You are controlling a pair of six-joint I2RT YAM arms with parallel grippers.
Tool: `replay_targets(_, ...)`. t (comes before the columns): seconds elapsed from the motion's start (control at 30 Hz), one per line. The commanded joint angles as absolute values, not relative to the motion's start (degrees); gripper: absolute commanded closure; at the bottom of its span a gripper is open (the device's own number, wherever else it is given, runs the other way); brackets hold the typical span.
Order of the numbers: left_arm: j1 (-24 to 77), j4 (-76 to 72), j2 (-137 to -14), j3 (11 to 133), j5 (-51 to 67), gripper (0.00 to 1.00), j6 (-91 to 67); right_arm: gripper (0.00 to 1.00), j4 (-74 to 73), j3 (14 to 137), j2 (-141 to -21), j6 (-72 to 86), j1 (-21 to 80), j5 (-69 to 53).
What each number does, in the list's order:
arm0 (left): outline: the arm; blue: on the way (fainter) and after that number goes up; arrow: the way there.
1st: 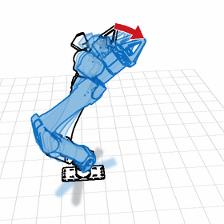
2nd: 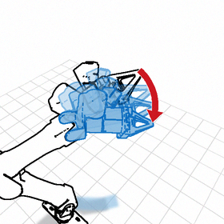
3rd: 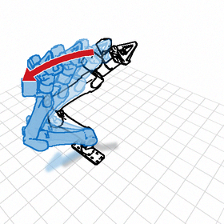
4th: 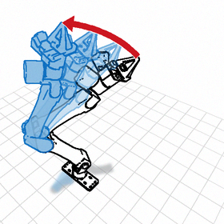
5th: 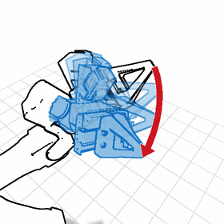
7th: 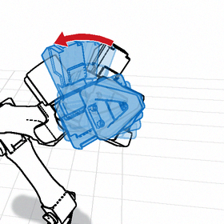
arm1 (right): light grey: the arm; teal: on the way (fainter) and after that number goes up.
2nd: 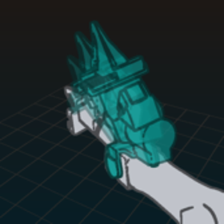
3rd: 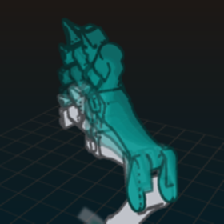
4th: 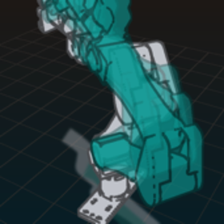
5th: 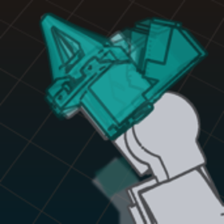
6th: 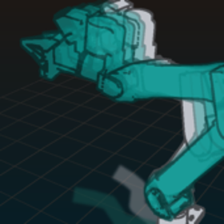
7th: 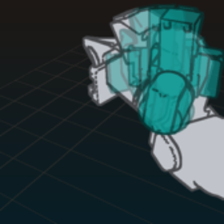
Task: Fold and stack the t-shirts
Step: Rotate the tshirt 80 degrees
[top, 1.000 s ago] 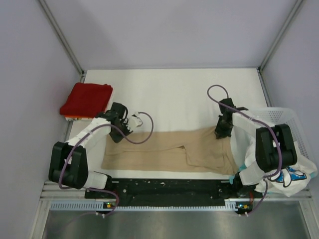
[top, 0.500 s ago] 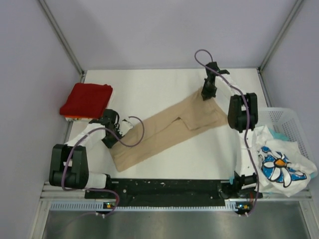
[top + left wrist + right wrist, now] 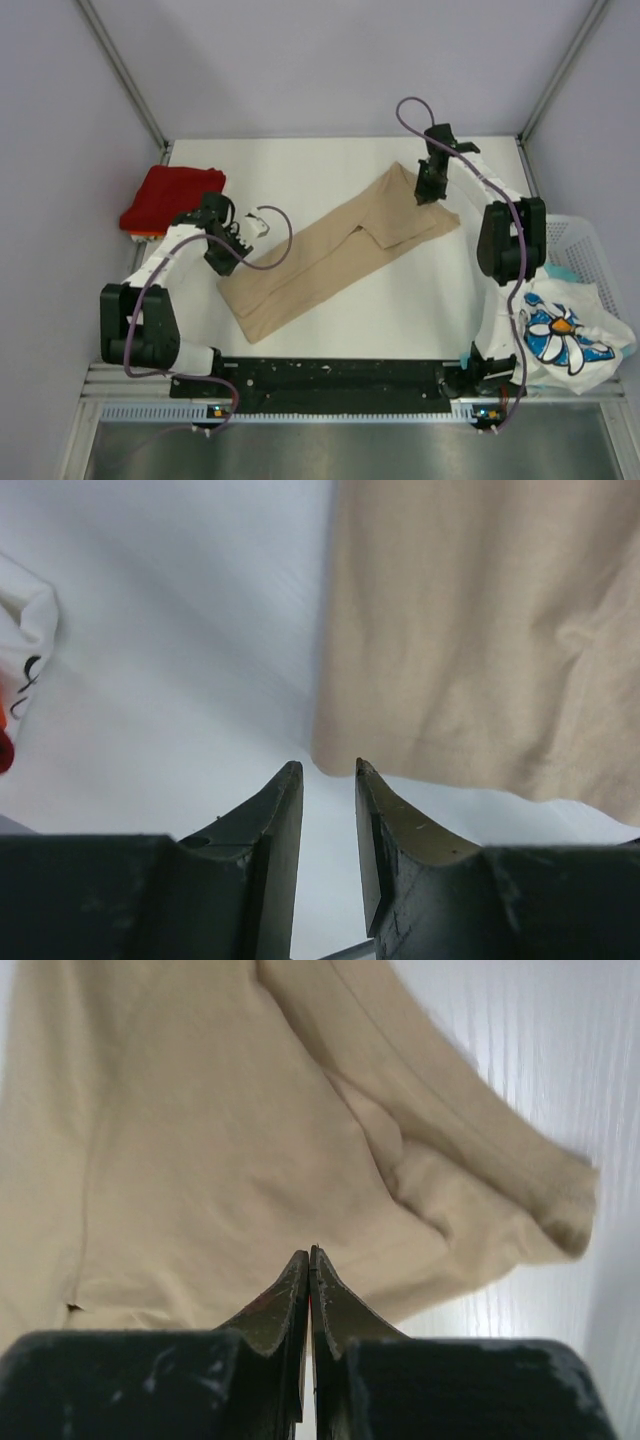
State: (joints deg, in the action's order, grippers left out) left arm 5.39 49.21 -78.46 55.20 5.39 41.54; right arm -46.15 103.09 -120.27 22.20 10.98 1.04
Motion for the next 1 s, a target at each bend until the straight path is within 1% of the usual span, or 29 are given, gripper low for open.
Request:
replay_targets(0.0,5.2,44.8,-87.2,57.7,5.5,0.68,40.8,1.00,-44.3,91.5,-115.9,24.2,11.0,2.7)
replay_targets(0.1,5.2,41.5,-93.1,57.8,0.6,0.68,41.3,1.00,-43.4,89.7,-119.0,24.8,10.5,2.3)
replay_targets(0.17,5.1,40.6,-96.4,57.4,-3.8,0.69,41.2,1.00,-43.4,92.2,-123.4,25.0,9.7,2.2)
replay_targets(0.23,5.2,41.3,-97.2,56.1,-3.5,0.69,41.3,1.00,-43.4,96.6,-127.1,25.0,9.2,1.7)
replay_targets(0.3,5.4,43.0,-96.0,54.3,-0.3,0.69,40.8,1.00,-43.4,103.5,-131.6,23.7,9.0,0.4)
replay_targets(0.37,7.2,46.0,-95.0,53.6,5.8,0.68,38.2,1.00,-43.9,112.7,-136.9,22.9,8.6,-3.8)
replay_targets(0.43,11.2,48.9,-93.4,52.2,9.2,0.67,36.1,1.00,-45.2,125.3,-142.8,23.3,8.5,-6.8)
replay_targets(0.53,21.1,51.1,-87.9,47.9,14.0,0.67,34.9,0.99,-44.7,141.1,-149.7,25.7,8.4,-10.1)
replay_targets(0.57,24.7,52.2,-85.0,46.4,16.1,0.66,34.9,0.96,-43.6,143.3,-150.5,26.1,8.5,-10.8)
replay_targets(0.63,29.9,54.0,-80.5,44.0,18.6,0.66,35.4,0.83,-38.6,141.8,-148.5,25.8,8.5,-12.1)
replay_targets(0.67,30.8,54.7,-78.2,43.1,19.3,0.66,35.9,0.77,-36.5,140.5,-147.0,25.1,8.5,-12.7)
replay_targets(0.73,30.2,55.5,-72.0,42.8,17.9,0.65,36.5,0.67,-35.2,138.9,-142.6,21.8,8.4,-14.6)
replay_targets(0.8,29.8,56.4,-66.6,43.9,15.7,0.63,37.7,0.59,-35.2,135.2,-136.7,18.3,8.6,-17.3)
replay_targets(0.83,29.9,56.6,-64.3,44.9,15.1,0.61,38.4,0.56,-34.8,132.2,-133.7,17.0,8.5,-19.5)
replay_targets(0.9,29.9,56.8,-60.3,47.4,16.3,0.49,40.2,0.50,-31.9,123.6,-125.4,14.8,8.9,-24.8)
replay_targets(0.97,29.9,56.0,-58.3,48.8,19.1,0.40,43.3,0.36,-23.4,108.8,-115.5,13.3,10.2,-29.9)
